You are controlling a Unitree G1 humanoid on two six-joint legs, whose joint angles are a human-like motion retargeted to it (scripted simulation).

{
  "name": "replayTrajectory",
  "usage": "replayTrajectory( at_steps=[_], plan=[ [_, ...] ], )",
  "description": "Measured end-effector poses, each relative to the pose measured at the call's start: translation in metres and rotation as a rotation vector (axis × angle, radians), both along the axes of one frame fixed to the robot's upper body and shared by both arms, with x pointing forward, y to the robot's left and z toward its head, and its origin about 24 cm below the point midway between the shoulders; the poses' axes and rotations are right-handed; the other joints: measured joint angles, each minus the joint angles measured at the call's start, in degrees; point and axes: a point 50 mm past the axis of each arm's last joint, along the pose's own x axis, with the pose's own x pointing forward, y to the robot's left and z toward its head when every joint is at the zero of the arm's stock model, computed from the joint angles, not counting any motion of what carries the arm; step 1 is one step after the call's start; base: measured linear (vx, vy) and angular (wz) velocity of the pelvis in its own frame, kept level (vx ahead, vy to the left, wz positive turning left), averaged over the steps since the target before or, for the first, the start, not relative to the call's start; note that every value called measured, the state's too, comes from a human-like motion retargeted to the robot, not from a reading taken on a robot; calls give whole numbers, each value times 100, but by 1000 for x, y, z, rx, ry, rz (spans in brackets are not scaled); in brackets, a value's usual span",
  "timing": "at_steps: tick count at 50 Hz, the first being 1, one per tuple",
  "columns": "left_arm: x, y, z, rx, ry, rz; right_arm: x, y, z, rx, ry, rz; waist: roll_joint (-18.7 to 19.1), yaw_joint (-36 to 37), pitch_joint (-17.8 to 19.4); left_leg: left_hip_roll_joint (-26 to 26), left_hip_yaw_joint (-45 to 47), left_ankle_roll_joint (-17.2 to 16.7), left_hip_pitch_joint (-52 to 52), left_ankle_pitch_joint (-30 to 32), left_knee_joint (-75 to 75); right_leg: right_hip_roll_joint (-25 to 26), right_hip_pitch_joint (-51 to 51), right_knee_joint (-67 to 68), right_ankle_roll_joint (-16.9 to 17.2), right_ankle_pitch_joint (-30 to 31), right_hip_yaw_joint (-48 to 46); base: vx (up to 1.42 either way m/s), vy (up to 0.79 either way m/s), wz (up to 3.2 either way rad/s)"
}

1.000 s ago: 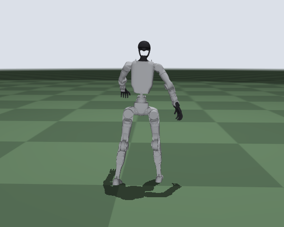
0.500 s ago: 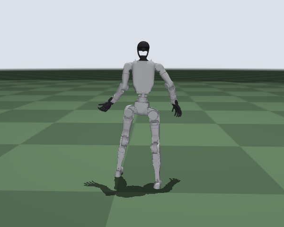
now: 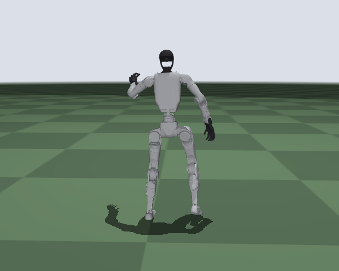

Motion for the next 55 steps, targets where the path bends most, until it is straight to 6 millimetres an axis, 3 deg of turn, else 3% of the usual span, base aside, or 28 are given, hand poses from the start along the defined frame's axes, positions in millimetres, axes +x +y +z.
replayTrajectory(
  at_steps=[2, 5, 7, 8, 10, 12, 15, 18, 24, 28, 32, 35, 37, 41, 44, 45, 46, 47, 48, 50, 52, 53, 55],
  plan=[
    [26, -16, -6, 93, 101, 3, -1, -2, 0, -11, -26, -25, 4, -180, 43, -64, -57, -24, 63, -34, -60, -31, -55, -854, 129, 124, -147, 31, 8, 39],
    [71, -45, -39, 266, 351, 7, -5, -3, -3, -21, -7, -38, -71, -495, 146, -233, -205, -47, 182, -128, -95, -147, 77, -2467, 384, 371, -396, 35, 2, 64],
    [96, -66, -86, 465, 601, 10, -23, 1, -11, -15, 20, -56, -214, -721, 172, -375, -317, -2, 253, -495, 235, -296, 218, -3145, 738, 313, -626, 42, -5, 85],
    [104, -72, -101, 511, 680, 28, -18, -1, -11, -20, 28, -61, -228, -796, 235, -428, -398, -40, 326, -387, 66, -275, 306, -3760, 753, 520, -593, 39, -9, 56],
    [111, -75, -144, 602, 875, 58, -21, 0, -13, -16, 49, -71, -293, -980, 279, -504, -505, -42, 473, -437, 24, -277, 452, -4346, 867, 731, -571, 42, -12, 46],
    [107, -71, -189, 565, 1031, 77, -26, 1, -16, -12, 62, -87, -329, -1105, 254, -548, -557, -17, 580, -531, 104, -276, 580, -4495, 879, 978, -467, 47, -16, 32],
    [85, -55, -246, 270, 1142, 105, -31, -1, -17, -29, 54, -114, -309, -1158, 167, -567, -551, -5, 685, -611, 362, -282, 736, -4411, 770, 1171, -369, 50, -20, -5],
    [51, -40, -292, -179, 1115, 130, -36, -7, -15, -81, 34, -137, -203, -1029, 109, -538, -497, -39, 613, -496, 1053, -219, 861, -4129, 606, 834, -287, 52, -22, -40],
    [-35, -43, -377, -1205, 988, 96, -34, -18, -10, -162, 36, -152, -103, -545, -28, -665, -456, -114, -145, -33, 3125, -163, 1150, -3638, 454, 204, -51, 50, -17, -42],
    [-89, -51, -417, -1869, 739, 122, -15, -20, -4, -180, 3, -162, -174, -222, -81, -529, 66, 143, -694, -252, 3665, -248, 1349, -3502, 471, -67, 11, 44, -7, -16],
    [-126, -46, -432, -2261, 322, 188, 13, -16, 6, -176, -90, -157, -266, 118, -92, -422, 450, 175, -1112, -262, 3232, -325, 1522, -3437, 544, -251, 21, 39, -1, -7],
    [-137, -30, -426, -2383, -79, 185, 35, -12, 16, -175, -179, -137, -328, 413, -59, -391, 574, 103, -1296, -78, 2427, -362, 1653, -3432, 616, -349, 34, 36, 4, -12],
    [-136, -13, -412, -2375, -327, 136, 48, -8, 23, -180, -231, -110, -356, 630, -16, -339, 682, 84, -1294, 11, 1687, -373, 1725, -3393, 657, -420, 78, 36, 9, -27],
    [-129, 33, -359, -2168, -637, -29, 71, -1, 36, -181, -310, -37, -355, 1072, 68, -241, 717, -31, -1036, 239, 216, -341, 1876, -3237, 696, -592, 277, 38, 14, -53],
    [-116, 64, -294, -1882, -634, -327, 80, 6, 40, -133, -308, 20, -347, 1320, 53, -171, 627, -119, -805, 625, -199, -290, 2010, -3119, 634, -684, 469, 40, 21, -65],
    [-115, 73, -271, -1774, -615, -369, 82, 7, 40, -123, -306, 32, -351, 1373, 32, -160, 619, -123, -740, 729, -216, -284, 2041, -3077, 610, -699, 534, 40, 24, -55],
    [-118, 85, -247, -1654, -622, -283, 84, 9, 41, -127, -323, 31, -375, 1391, 24, -166, 655, -91, -672, 730, -190, -296, 2042, -2990, 585, -693, 593, 40, 26, -47],
    [-116, 90, -222, -1548, -623, -286, 85, 11, 40, -120, -322, 29, -396, 1396, 8, -172, 687, -58, -603, 700, -156, -304, 2034, -2874, 544, -679, 644, 39, 27, -34],
    [-105, 84, -194, -1474, -572, -443, 82, 13, 36, -87, -286, 25, -413, 1376, -23, -175, 715, -23, -528, 606, -109, -303, 2007, -2698, 472, -650, 681, 38, 28, -24],
    [-98, 80, -148, -1271, -481, -524, 77, 16, 31, -53, -251, 15, -397, 1279, -56, -166, 755, 33, -337, 437, -85, -267, 1862, -2153, 308, -509, 736, 36, 29, -10],
    [-92, 76, -104, -1015, -395, -433, 70, 19, 26, -27, -229, 14, -353, 1104, -87, -138, 741, 61, -143, 344, -135, -178, 1564, -1376, 140, -296, 745, 33, 27, 9],
    [-95, 77, -78, -794, -409, -225, 68, 19, 26, -27, -249, 22, -337, 1000, -100, -125, 720, 56, -77, 319, -167, -133, 1367, -970, 84, -221, 728, 31, 24, 24],
    [-87, 62, -42, -529, -382, -118, 58, 20, 21, -12, -218, 39, -257, 756, -155, -62, 640, 58, 34, 246, -171, -42, 1049, -349, -32, -204, 583, 30, 21, 36]
  ],
)
